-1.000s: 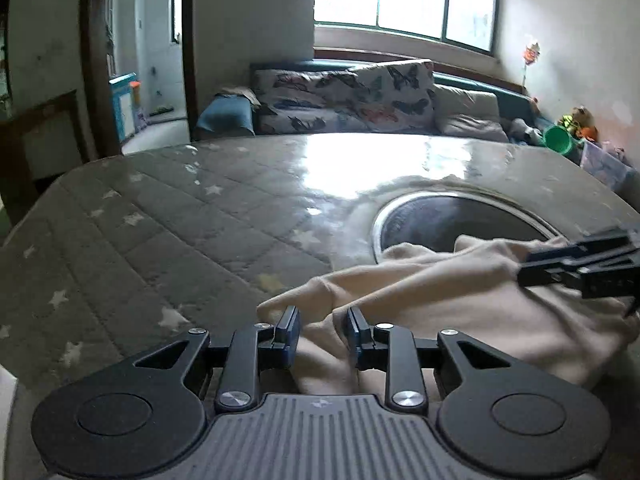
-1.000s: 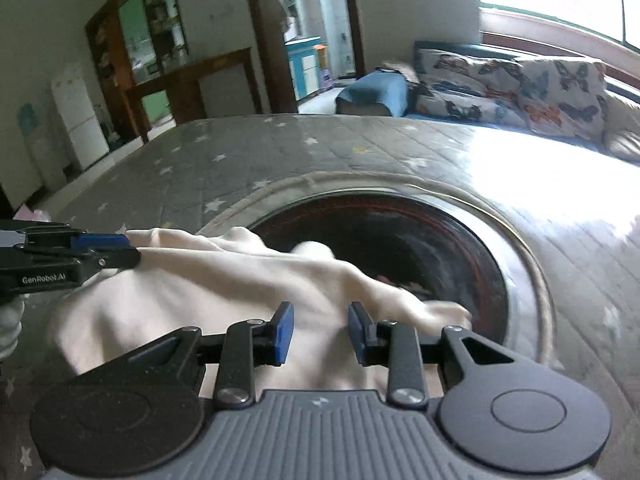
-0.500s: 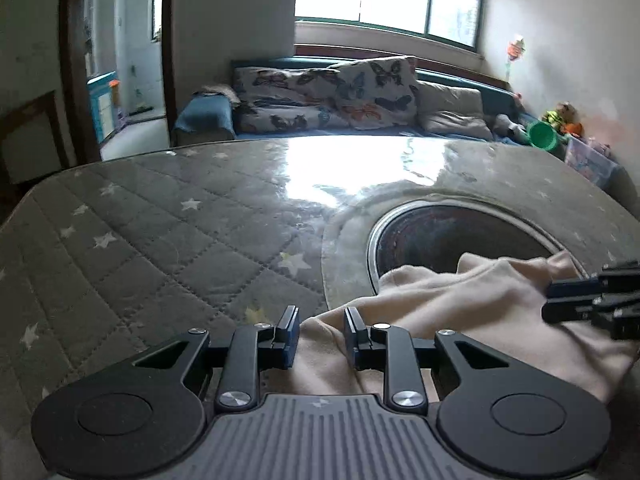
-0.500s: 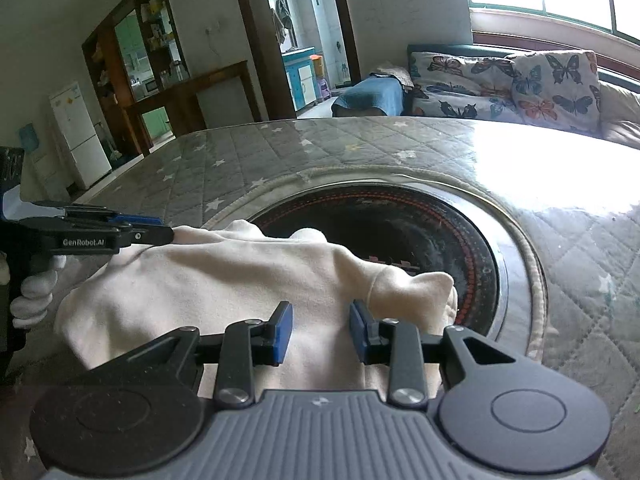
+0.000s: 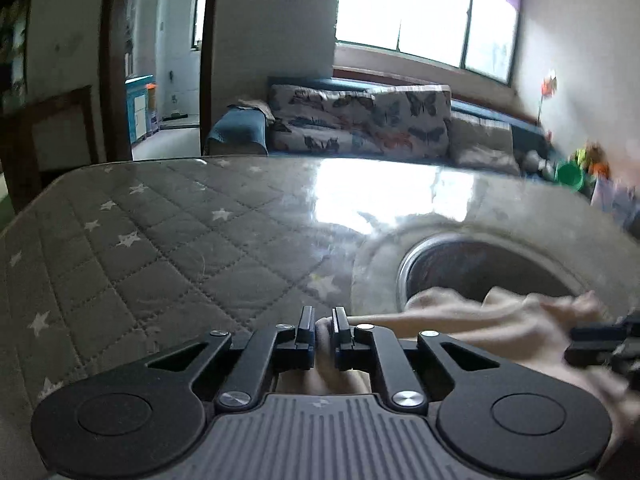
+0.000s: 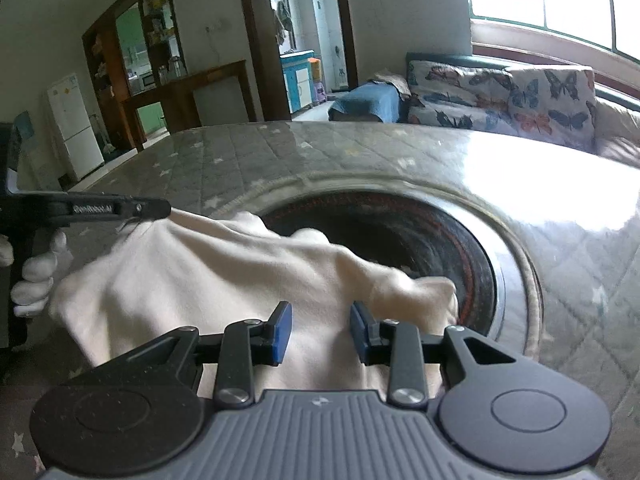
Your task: Fold clothes
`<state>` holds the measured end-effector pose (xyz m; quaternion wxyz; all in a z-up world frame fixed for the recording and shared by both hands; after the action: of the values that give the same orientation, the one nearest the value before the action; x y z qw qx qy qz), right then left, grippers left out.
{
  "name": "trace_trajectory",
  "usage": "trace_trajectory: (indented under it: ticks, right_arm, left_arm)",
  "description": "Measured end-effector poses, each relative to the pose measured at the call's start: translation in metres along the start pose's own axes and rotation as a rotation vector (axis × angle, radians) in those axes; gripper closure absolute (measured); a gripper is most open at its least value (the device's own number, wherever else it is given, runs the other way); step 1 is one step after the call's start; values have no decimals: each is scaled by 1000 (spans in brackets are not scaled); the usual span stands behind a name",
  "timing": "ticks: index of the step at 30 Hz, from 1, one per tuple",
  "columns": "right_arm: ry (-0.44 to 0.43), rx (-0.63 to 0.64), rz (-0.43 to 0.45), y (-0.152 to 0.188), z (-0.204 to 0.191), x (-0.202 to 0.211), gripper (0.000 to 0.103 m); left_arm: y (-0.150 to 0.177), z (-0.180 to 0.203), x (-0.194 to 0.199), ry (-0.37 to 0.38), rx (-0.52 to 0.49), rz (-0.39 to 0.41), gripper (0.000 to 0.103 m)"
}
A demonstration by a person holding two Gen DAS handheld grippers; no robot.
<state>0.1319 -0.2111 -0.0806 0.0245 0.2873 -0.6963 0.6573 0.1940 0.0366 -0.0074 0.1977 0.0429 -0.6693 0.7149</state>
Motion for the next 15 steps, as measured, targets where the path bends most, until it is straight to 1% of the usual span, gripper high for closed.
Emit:
trace_trajectory:
  ticks: [2,3,6,8,10,12,14,15]
  right_arm:
    - [-28,17,15,-11,-9,-1,71]
    - [-43,22,18,-15,-13,-4,71]
    - [-98,25,10,-29,-29,-17,71]
    - [-121,50,-1,-34,-41,-33,71]
    - [-138,75,-18,-35,-52,-48,71]
    - [-145,98,-41,-33,-61,-64,71]
    - [-123,124,-70,-25,-65,-80,71]
    - [-112,128,-74,-24,-65,-83,71]
  left_arm:
    - [-11,10,15,9,-38,52,92]
    - [-13,17,24,28,-67,68,92]
    - [-10,37,47,96,-136,79,92]
    - [1,49,59,133,-175,61,92]
    - [15,55,68,149,-207,41,92]
    - [30,56,70,141,-230,4,92]
    - [43,52,69,115,-233,-28,92]
    - [45,49,70,110,-222,-31,92]
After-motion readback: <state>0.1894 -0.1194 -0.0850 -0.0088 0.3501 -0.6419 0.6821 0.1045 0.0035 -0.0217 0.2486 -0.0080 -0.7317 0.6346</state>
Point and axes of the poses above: each gripper's, at about its wrist camera, not at the fingertips, and x roughly against the way its jaws point, z to its right, y to its underside, the point moved 9 cm from there along -x, roughly the way its jaws point, and after that the axes turned 15 degrees about z, right-handed, at the moved point
